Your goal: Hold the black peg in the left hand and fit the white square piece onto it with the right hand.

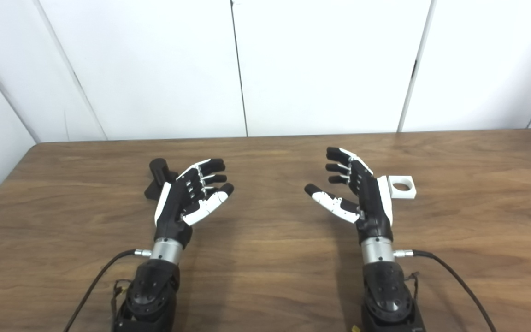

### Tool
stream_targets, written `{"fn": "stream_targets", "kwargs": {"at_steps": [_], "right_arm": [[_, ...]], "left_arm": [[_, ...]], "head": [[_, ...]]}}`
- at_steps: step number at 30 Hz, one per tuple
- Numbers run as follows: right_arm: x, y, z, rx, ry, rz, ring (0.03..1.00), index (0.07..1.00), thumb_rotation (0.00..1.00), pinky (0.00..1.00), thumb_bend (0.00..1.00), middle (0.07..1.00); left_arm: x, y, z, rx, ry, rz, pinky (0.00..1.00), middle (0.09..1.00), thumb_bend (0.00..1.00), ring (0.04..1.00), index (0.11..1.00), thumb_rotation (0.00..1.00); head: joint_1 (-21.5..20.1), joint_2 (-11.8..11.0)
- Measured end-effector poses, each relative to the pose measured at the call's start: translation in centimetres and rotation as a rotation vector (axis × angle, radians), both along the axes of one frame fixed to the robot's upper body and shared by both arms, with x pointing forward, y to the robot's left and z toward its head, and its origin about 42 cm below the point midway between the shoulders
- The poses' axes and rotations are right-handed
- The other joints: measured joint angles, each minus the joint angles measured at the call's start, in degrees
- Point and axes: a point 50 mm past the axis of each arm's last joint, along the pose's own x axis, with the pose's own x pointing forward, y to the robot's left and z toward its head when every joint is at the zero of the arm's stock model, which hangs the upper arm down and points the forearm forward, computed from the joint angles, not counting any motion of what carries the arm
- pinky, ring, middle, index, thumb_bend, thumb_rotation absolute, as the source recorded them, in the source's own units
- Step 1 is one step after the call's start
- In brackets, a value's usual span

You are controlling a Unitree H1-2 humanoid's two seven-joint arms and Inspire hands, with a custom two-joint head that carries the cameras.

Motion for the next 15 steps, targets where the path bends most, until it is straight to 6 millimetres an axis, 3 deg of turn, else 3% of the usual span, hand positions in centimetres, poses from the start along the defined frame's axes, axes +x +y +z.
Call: {"fn": "stream_targets", "kwargs": {"at_steps": [10, 15], "right_arm": [[-0.02, -0.15, 0.08, 0.007, -0.001, 0.01, 0.729, 0.758, 0.2, 0.63, 0.68, 0.776], [-0.16, -0.17, 0.1, 0.008, -0.003, 0.009, 0.731, 0.758, 0.19, 0.64, 0.66, 0.777]], "left_arm": [[-0.18, -0.1, -0.19, -0.001, 0.005, 0.015, 0.58, 0.761, 0.66, 0.703, 0.711, 0.23], [-0.31, -0.06, -0.35, -0.002, 0.009, 0.018, 0.58, 0.759, 0.66, 0.701, 0.717, 0.23]], "head": [[-0.97, 0.35], [0.96, -0.09]]}}
